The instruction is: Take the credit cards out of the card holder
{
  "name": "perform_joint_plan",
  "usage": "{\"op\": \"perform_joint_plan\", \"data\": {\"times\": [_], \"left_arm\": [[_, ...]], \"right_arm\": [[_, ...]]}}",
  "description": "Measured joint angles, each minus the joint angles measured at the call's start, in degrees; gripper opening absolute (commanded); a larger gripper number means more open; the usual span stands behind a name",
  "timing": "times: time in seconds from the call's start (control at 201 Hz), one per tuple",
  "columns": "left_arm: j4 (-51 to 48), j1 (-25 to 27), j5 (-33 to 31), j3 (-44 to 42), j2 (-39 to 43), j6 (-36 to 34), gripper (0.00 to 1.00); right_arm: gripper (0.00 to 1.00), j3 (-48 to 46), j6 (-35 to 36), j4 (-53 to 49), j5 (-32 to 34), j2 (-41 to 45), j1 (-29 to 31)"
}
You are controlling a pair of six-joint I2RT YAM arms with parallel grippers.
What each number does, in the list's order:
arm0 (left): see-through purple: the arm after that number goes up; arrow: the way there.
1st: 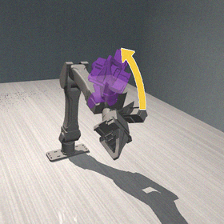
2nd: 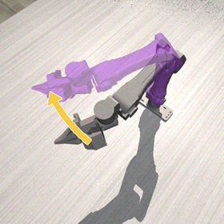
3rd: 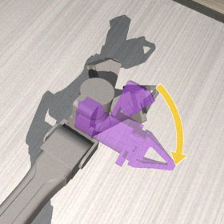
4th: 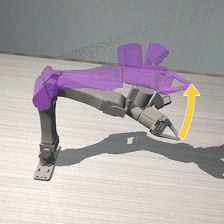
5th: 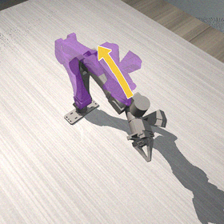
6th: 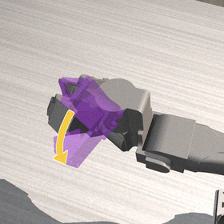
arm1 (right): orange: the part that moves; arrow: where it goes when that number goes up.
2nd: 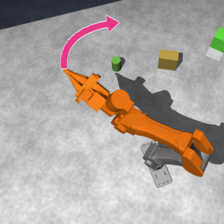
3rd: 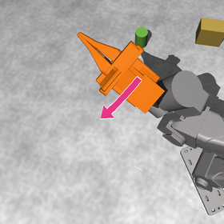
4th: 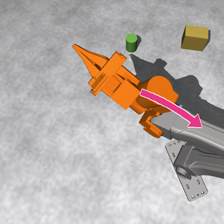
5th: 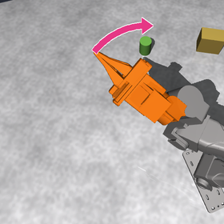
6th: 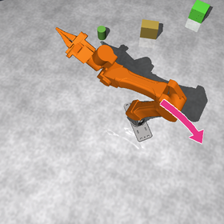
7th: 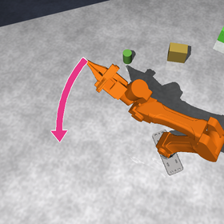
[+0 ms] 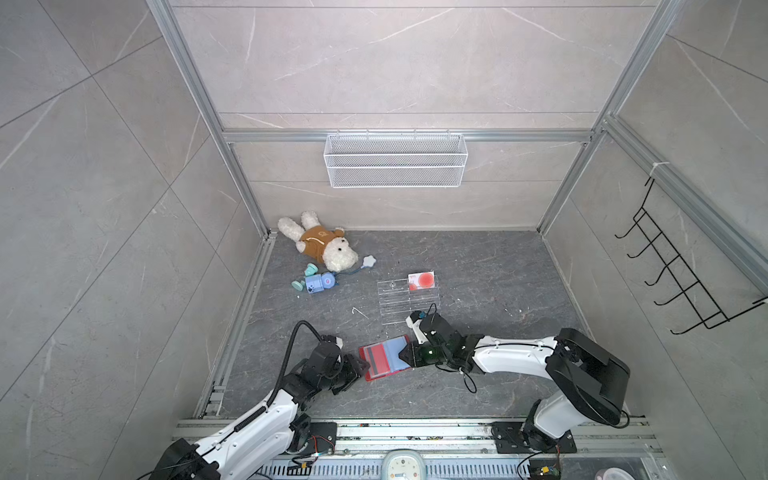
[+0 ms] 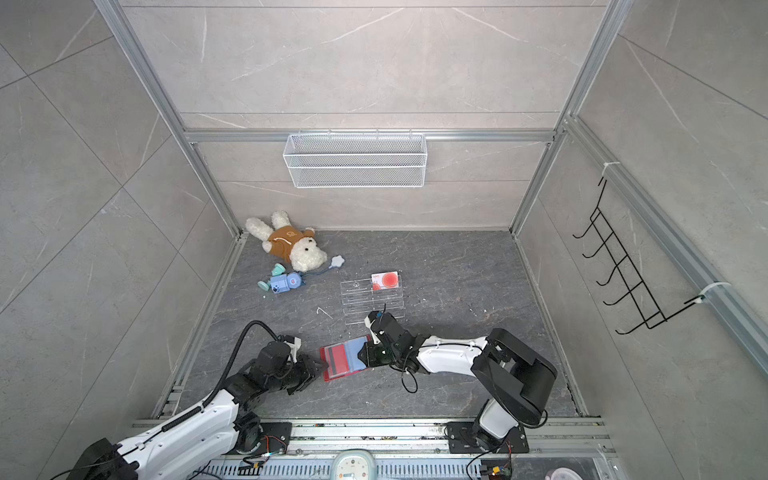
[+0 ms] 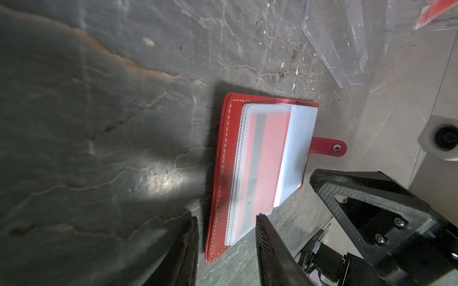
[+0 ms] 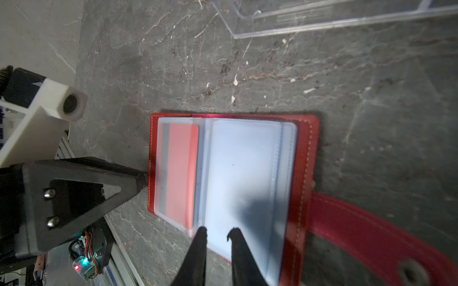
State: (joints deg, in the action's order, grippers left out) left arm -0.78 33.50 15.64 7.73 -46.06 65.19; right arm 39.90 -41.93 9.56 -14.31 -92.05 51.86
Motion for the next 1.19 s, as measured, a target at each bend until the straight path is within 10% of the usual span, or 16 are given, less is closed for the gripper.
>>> {"op": "perform_joint_plan", "data": {"times": [0.846,1.195], "left_arm": [[6.03,0.00,-1.73,-1.01,-4.39,0.92,0.32],[14.21,-0.02,-1.92,-5.40,-3.67,1.20,0.04]], "right_arm": [[0.20,-2.21,-2.03,3.96,0.02,-2.38,0.09],[0.19,-2.21,-2.03,4.07,0.00,-2.49,0.11]]}}
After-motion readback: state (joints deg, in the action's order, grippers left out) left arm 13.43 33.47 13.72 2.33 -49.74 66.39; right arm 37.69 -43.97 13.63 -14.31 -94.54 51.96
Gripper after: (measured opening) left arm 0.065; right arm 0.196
